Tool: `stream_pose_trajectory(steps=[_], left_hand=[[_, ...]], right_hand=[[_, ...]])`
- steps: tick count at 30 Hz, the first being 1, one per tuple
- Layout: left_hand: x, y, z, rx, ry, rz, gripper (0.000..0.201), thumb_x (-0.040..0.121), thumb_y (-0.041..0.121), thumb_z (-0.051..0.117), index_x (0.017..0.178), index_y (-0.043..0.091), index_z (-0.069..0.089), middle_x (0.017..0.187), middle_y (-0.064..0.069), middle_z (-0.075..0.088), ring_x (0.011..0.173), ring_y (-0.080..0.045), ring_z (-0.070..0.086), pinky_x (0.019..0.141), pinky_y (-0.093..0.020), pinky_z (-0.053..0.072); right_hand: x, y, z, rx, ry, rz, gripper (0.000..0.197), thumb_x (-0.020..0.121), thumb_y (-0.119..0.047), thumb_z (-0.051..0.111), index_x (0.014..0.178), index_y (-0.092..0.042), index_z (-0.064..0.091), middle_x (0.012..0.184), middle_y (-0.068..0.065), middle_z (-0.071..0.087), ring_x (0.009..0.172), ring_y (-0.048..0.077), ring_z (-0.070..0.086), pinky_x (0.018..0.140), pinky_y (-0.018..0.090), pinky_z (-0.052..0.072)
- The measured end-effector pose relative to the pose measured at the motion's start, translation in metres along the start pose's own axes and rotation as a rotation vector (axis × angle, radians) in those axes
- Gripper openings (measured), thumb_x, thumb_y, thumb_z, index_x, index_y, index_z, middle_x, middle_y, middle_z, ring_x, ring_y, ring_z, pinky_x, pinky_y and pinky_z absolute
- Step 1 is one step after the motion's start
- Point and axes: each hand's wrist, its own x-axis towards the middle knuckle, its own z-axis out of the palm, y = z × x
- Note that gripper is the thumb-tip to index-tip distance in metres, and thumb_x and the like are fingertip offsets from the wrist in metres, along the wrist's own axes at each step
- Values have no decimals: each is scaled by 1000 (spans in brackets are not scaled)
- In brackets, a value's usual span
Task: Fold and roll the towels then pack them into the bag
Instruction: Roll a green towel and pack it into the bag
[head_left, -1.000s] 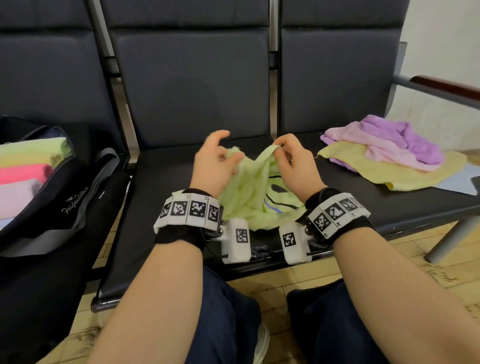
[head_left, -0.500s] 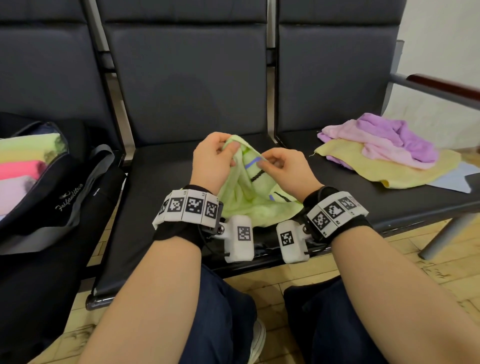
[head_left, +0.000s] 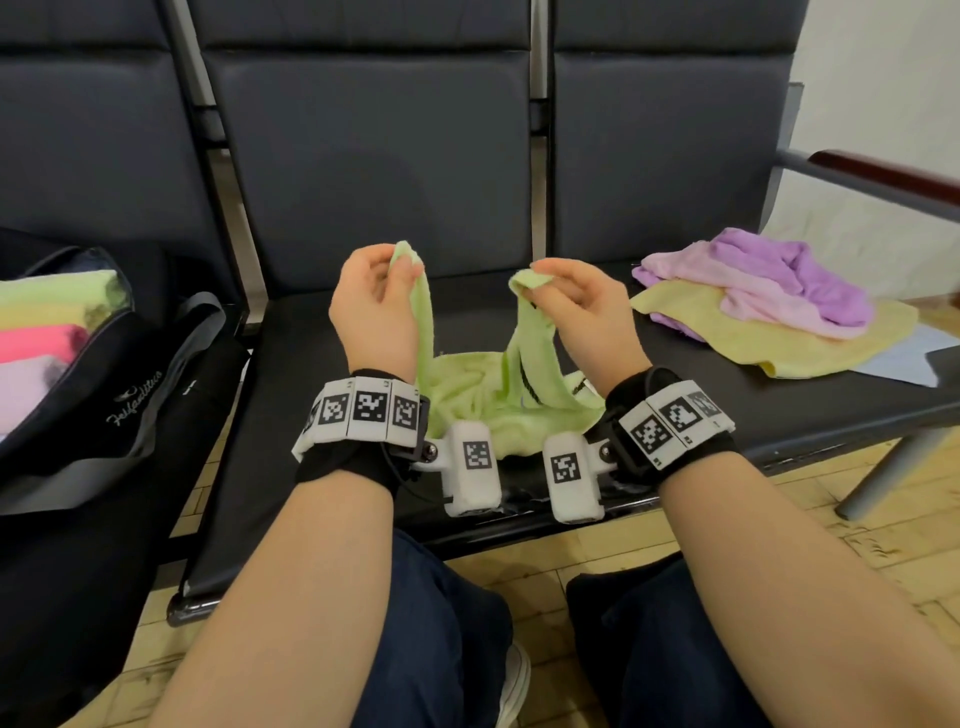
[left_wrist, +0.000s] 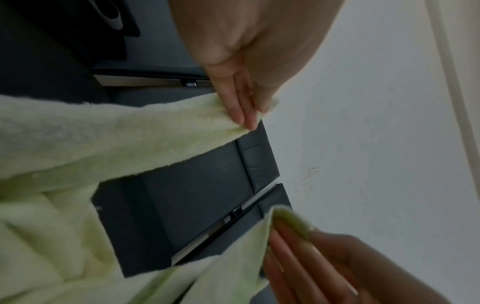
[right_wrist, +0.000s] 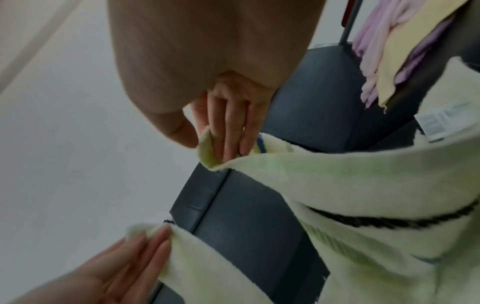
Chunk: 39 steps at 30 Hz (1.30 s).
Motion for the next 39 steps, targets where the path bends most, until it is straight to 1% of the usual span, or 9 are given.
stream_pose_trajectory(steps=[3,6,9,13,17,21,25,33,39], left_hand=[[-2,-1,2,92,-88,-2,13,93,19,57,83,28,55,85,-1,70,81,-8,67,81,-22,51],[-2,-7,3,255,-180,-12,8,94,25,57,85,23,59,78,6,63,72,0,59,68,-6,43],[-2,-10,5,384,-196,12,13,87,38,63,85,27,70,77,17,63,91,-10,60,82,-22,48],[-6,-1,10,216,-303,-98,12,88,27,67,91,16,70,78,14,64,69,10,59,65,-5,45],[-11,1,11,166,-453,-180,5,88,20,67,93,18,67,85,1,69,66,0,59,58,-13,45],[-13,1,13,118,-498,-212,12,89,8,64,88,20,66,84,-4,69,76,-11,64,72,-27,54],[-15,2,14,59,-552,-214,16,88,5,64,88,20,70,84,-4,71,80,-12,68,77,-27,56],[-18,7,13,-4,-649,-265,20,89,2,60,95,17,72,86,0,74,84,-9,71,76,-20,55],[-20,9,13,0,-620,-251,14,80,18,76,94,14,73,86,-4,74,82,-11,70,75,-24,56]], right_hand=[[-3,-1,3,-112,-64,-61,25,91,-16,62,116,-16,64,105,2,72,96,5,67,89,24,53],[-5,0,1,-263,-46,-130,16,93,-22,62,104,-13,71,81,3,71,66,6,64,72,23,54],[-3,-2,-2,-340,-43,-205,12,89,-25,67,93,-16,74,78,-3,57,70,5,52,72,18,43],[-3,-5,0,-267,-169,-194,10,89,-25,67,92,-17,72,93,-5,68,92,12,62,87,29,49],[-5,-8,2,-204,-204,-175,10,88,-17,68,95,-11,72,86,4,72,84,16,67,85,33,53],[-6,-11,-1,-157,-207,-169,13,85,-15,71,91,-4,66,78,13,72,80,26,67,83,35,51],[-5,-9,-3,-131,-185,-171,5,83,-12,73,84,-9,68,81,7,72,77,16,67,79,37,54],[-2,-6,-8,-149,-185,-193,8,83,-13,73,80,-18,68,81,2,69,74,6,61,71,21,49],[-3,-8,-9,-137,-173,-199,10,83,-7,72,80,-16,70,71,-6,65,62,-1,54,62,14,44]])
